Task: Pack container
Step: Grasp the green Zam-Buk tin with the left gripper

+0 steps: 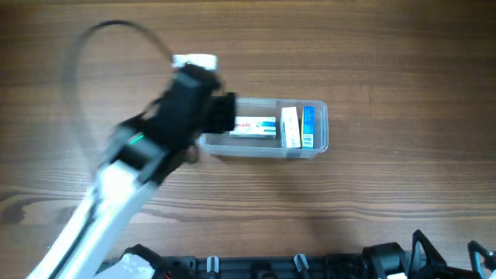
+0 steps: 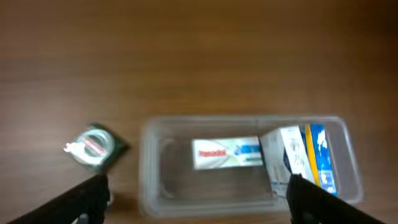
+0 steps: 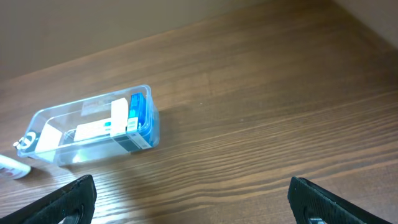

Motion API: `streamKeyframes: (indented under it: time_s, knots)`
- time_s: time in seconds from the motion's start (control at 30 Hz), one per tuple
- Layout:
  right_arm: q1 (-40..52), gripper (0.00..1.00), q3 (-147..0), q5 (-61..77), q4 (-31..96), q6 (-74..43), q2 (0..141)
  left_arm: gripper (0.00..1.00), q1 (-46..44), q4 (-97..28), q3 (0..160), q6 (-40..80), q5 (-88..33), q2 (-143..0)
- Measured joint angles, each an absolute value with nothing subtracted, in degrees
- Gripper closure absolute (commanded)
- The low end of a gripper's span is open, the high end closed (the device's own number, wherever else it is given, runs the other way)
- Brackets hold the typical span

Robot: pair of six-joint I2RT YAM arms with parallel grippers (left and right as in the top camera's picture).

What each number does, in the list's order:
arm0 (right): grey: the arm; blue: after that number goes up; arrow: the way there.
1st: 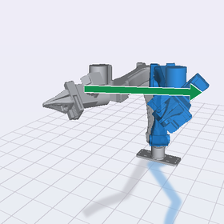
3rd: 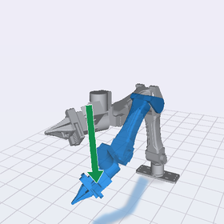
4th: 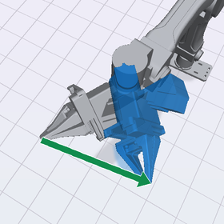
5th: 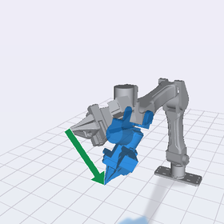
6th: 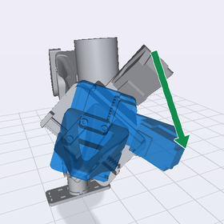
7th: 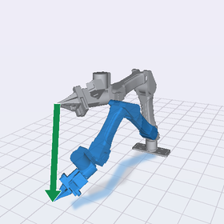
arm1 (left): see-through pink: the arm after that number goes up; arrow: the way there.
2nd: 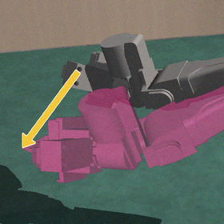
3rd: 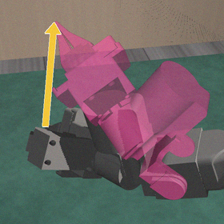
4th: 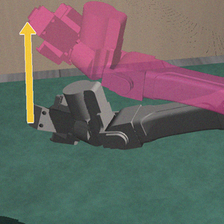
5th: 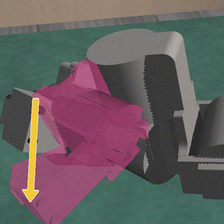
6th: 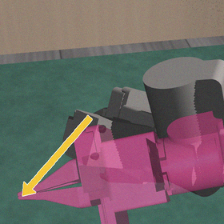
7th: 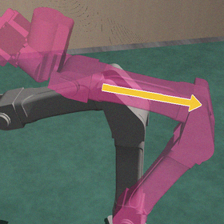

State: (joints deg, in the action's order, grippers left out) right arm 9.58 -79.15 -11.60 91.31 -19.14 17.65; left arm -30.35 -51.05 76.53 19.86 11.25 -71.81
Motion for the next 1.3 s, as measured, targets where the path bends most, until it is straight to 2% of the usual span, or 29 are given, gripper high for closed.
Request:
streamKeyframes:
  time_s: [0.1,0.23,0.43,0.53,0.63,0.8,1.07,1.3]
  knots:
    - [9.58,0.00,-79.15,-11.60,91.26,-19.14,17.65,0.07,-24.58,-56.07,76.93,19.88,12.56,-65.39]
    - [9.58,0.00,-79.15,-11.60,91.26,-19.14,17.65,0.00,-15.40,-58.26,76.90,18.94,11.22,-67.22]
    - [9.58,0.00,-79.15,-11.60,91.29,-19.14,17.65,0.00,-7.55,-50.70,76.90,12.12,4.51,-83.24]
    - [9.58,0.00,-79.15,-11.60,91.26,-19.14,17.65,0.09,-5.13,-50.17,76.88,11.44,2.79,-93.23]
    - [9.58,0.00,-79.18,-11.60,91.26,-19.14,17.65,0.11,-2.33,-47.94,76.88,14.68,-0.21,-102.72]
    - [9.58,0.00,-79.15,-11.60,91.29,-19.14,17.65,0.14,-1.43,-45.60,76.77,19.84,-4.45,-109.08]
    - [9.58,0.00,-79.15,-11.60,91.26,-19.14,17.65,0.15,-1.45,-48.38,76.77,30.55,-7.05,-109.38]
    - [9.58,0.00,-79.15,-11.60,91.26,-19.14,17.65,0.17,-1.50,-49.01,76.77,34.65,-7.42,-112.99]
